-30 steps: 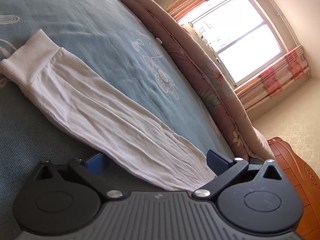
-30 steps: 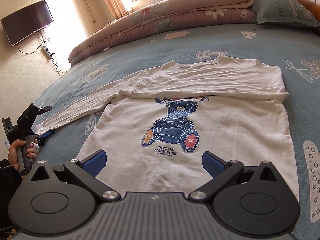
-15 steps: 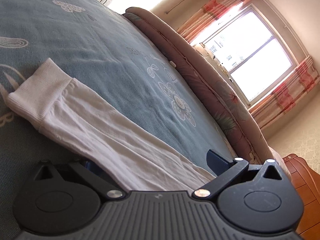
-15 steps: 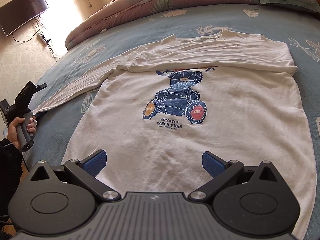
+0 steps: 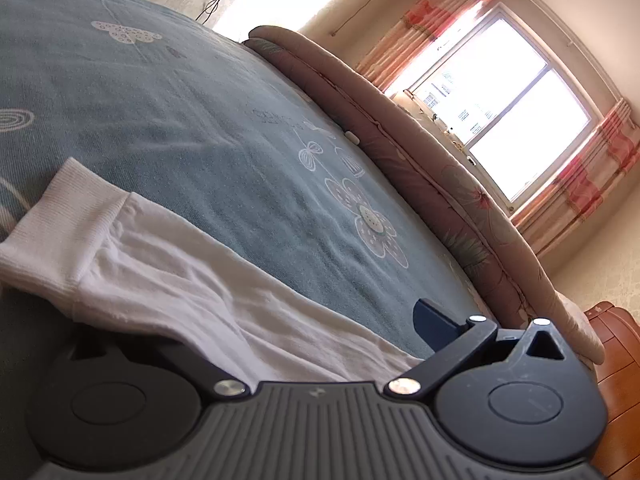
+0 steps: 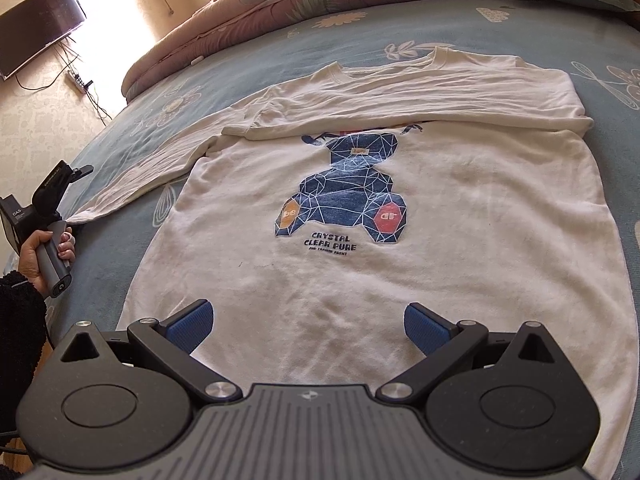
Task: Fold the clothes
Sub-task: 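Close the left gripper on the sleeve cuff, then lift the held sleeve and carry it across the chest print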
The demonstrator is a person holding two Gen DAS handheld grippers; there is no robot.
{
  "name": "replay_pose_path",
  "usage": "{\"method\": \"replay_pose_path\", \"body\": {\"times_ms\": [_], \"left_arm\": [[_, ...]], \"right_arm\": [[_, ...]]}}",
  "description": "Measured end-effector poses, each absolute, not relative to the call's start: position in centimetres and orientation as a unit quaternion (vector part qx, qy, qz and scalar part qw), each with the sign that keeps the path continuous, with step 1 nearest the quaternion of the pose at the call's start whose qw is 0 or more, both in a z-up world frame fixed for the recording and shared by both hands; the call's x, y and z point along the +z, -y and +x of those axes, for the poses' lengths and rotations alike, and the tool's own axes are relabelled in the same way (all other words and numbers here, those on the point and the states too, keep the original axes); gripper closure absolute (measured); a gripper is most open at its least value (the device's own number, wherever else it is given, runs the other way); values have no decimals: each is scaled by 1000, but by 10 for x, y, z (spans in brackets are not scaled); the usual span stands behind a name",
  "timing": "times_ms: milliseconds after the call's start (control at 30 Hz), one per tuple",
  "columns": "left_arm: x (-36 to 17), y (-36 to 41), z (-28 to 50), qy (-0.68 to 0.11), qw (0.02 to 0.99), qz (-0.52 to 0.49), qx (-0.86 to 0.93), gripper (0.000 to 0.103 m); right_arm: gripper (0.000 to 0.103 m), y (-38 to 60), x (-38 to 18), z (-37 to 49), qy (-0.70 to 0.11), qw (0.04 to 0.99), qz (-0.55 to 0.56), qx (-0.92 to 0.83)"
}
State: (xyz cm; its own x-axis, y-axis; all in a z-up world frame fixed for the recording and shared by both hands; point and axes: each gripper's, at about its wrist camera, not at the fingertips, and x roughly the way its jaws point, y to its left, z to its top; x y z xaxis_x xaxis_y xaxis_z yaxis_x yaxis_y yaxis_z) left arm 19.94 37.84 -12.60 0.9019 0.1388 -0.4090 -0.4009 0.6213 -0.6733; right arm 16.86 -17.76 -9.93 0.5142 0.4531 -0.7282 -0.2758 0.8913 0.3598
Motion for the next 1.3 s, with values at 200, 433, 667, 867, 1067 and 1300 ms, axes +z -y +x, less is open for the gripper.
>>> {"method": "replay_pose_path", "body": {"times_ms": [200, 433, 667, 867, 1067, 1300], "left_arm": [[-110, -383, 207, -161, 876, -440, 119, 1], [-75, -371, 217, -150, 882, -443, 61, 1], [-41, -347, 236, -157, 885, -438, 7, 1], [-16, -316, 261, -187, 887, -422, -34, 1], [0, -281, 287, -218, 885, -406, -67, 1], [19, -244, 309, -233, 880, -404, -91, 1]], "right_arm": [[0, 174, -100, 166, -442, 865, 86, 221], [0, 170, -96, 163, -432, 868, 66, 235], [0, 169, -93, 158, -426, 870, 42, 245], [0, 165, -91, 155, -437, 862, 12, 256], [0, 161, -89, 151, -446, 856, -28, 262], [0, 174, -86, 146, -435, 861, -34, 262]]}}
